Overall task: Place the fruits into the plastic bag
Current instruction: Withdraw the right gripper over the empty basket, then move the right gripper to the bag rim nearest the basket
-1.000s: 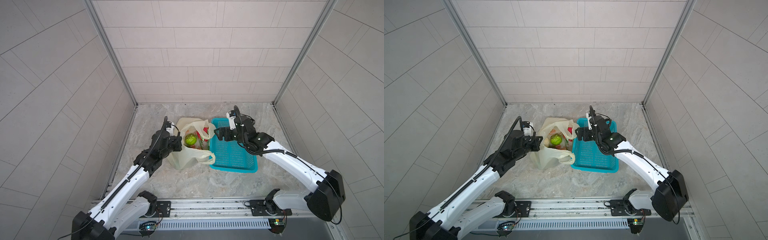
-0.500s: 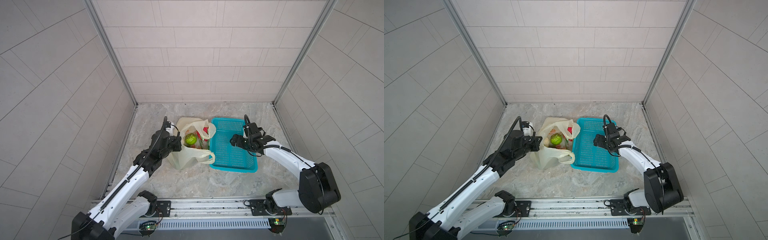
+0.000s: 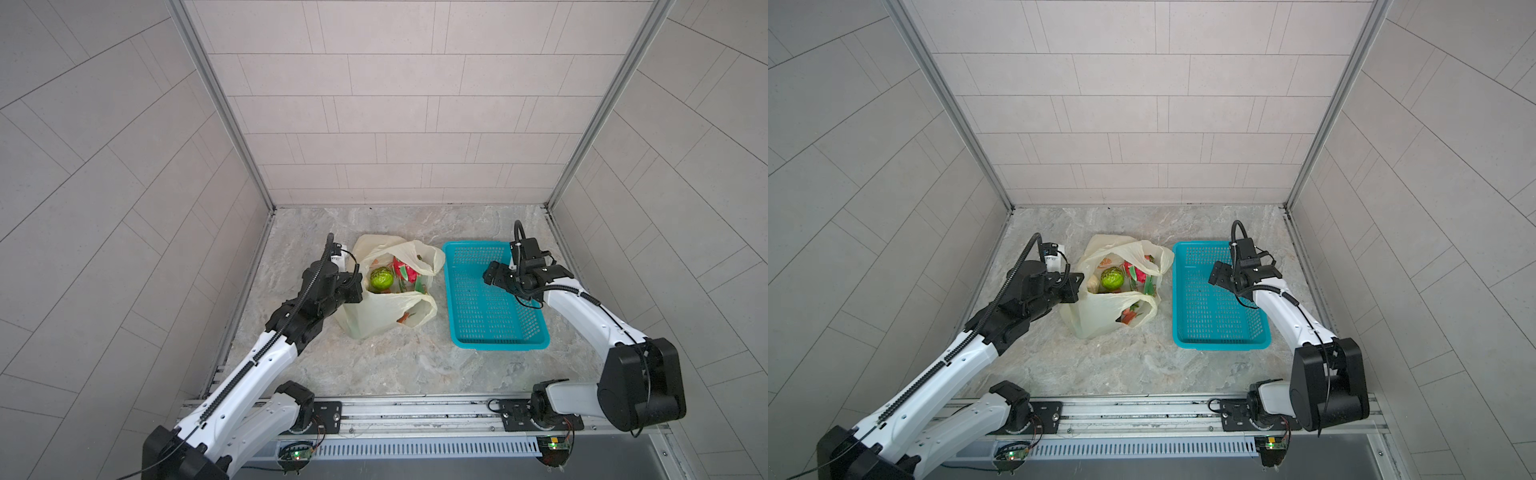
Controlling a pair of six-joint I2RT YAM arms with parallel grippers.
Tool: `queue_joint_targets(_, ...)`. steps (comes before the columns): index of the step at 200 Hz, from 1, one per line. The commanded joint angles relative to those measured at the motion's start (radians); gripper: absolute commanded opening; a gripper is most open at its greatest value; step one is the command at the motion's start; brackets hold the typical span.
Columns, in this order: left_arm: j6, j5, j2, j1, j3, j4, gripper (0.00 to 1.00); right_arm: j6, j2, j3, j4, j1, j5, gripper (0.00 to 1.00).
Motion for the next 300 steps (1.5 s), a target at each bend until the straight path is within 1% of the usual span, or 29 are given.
queue_joint_targets(1,0.009,-0.006,0.003,-0.005,0.012,-0.003,0.0,-0.137,-0.065,0.087,0.001,0.123,0.004,0.93)
queue_joint_targets(21,0.008,-0.012,0.005,-0.005,0.01,0.0,0.0,-0.204,-0.075,0.117,0.027,0.257,0.03,0.88)
queue_joint_targets(34,0.007,-0.015,0.003,-0.005,0.009,0.001,0.0,-0.22,-0.058,0.137,0.025,0.326,0.017,0.8)
queue_joint_targets(55,0.006,-0.017,-0.001,-0.005,0.009,0.003,0.0,-0.21,0.001,0.155,0.028,0.399,-0.028,0.71)
queue_joint_targets(76,0.006,-0.018,-0.006,-0.004,0.009,0.003,0.0,-0.193,0.066,0.154,0.057,0.47,-0.046,0.69)
queue_joint_targets(88,0.006,-0.018,-0.01,-0.005,0.007,0.001,0.0,-0.166,0.104,0.151,0.075,0.496,-0.056,0.55)
queue_joint_targets(96,0.005,-0.018,-0.012,-0.005,0.007,0.001,0.0,-0.155,0.13,0.147,0.089,0.506,-0.074,0.51)
queue_joint_targets(108,0.005,-0.018,-0.015,-0.005,0.006,-0.001,0.0,-0.142,0.174,0.153,0.091,0.515,-0.101,0.51)
queue_joint_targets(127,0.005,-0.022,-0.021,-0.005,0.005,-0.003,0.0,-0.114,0.246,0.185,0.045,0.516,-0.114,0.5)
queue_joint_targets(143,0.005,-0.021,-0.025,-0.005,0.003,-0.006,0.0,-0.131,0.305,0.233,-0.03,0.517,-0.102,0.5)
queue_joint_targets(160,0.006,-0.023,-0.029,-0.005,0.001,-0.008,0.0,-0.123,0.37,0.29,-0.12,0.515,-0.068,0.52)
queue_joint_targets(179,0.007,-0.023,-0.031,-0.005,0.002,-0.008,0.0,-0.117,0.427,0.326,-0.173,0.516,-0.039,0.52)
queue_joint_targets(224,0.007,-0.024,-0.034,-0.005,-0.002,-0.008,0.0,-0.095,0.486,0.343,-0.171,0.507,0.007,0.54)
queue_joint_targets(276,0.009,-0.021,-0.037,-0.005,-0.004,-0.008,0.0,-0.079,0.566,0.384,-0.145,0.493,0.01,0.54)
queue_joint_targets(300,0.009,-0.022,-0.043,-0.005,-0.008,-0.008,0.0,-0.073,0.593,0.393,-0.124,0.486,-0.007,0.54)
